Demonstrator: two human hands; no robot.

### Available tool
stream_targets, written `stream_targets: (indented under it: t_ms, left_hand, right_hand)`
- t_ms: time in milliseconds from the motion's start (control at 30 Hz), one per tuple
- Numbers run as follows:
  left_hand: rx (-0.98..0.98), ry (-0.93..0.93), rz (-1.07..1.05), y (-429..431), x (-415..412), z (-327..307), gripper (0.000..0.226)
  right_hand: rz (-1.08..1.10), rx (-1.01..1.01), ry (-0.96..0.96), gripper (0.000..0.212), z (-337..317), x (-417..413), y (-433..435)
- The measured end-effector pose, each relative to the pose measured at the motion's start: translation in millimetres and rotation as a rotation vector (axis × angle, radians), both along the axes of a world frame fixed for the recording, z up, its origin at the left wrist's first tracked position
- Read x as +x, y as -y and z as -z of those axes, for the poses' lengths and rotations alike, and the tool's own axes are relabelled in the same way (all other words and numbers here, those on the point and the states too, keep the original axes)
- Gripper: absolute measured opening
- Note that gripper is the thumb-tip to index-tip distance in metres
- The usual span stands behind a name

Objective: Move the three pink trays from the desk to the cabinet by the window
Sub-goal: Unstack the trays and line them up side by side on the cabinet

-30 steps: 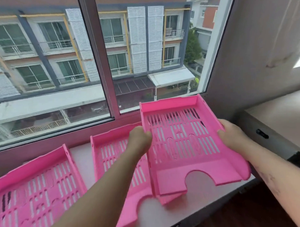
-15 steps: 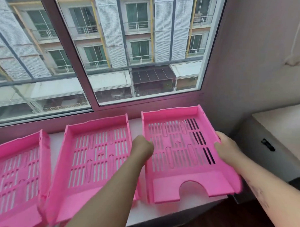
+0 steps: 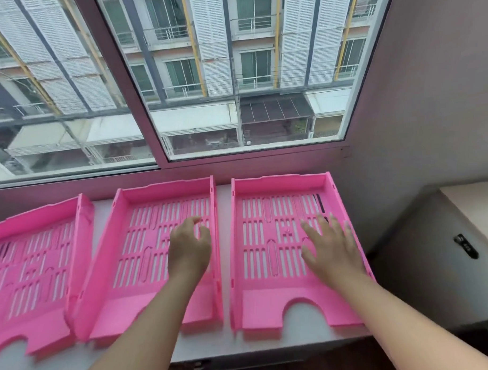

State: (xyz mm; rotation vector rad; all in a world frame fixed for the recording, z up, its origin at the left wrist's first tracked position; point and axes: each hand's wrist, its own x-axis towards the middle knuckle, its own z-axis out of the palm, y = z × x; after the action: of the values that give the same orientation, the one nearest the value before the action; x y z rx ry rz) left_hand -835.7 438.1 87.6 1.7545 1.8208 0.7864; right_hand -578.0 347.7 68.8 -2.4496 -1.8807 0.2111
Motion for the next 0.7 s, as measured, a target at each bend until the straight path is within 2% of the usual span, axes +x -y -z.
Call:
stream_targets:
  t_ms: [100, 267, 433, 700]
  left_hand:
    - [-0.131, -0.212, 0.088, -4.3, -25.3, 22.0, 0.044]
    - [-0.218, -0.536, 0.270, -6.4, -37.8, 50.4, 0.056]
    - [-0.200, -0.562, 0.327, -7.8, -32.8, 56.9, 0.081]
    - [-0.183, -0.622, 0.348, -37.9, -27.4, 65.8, 0.081]
  right_hand:
    - [-0.008, -0.126, -0.121, 0.063, 22.5, -10.8, -6.1]
    - [-0.040, -0.107, -0.070, 0.064, 44.6, -22.0, -17.7]
    - [-0.047, -0.086, -0.060, 0.065, 47.8, -29.0, -37.1]
    - [-0.061, -0.062, -0.040, 0.064, 49.7, -21.1, -76.1]
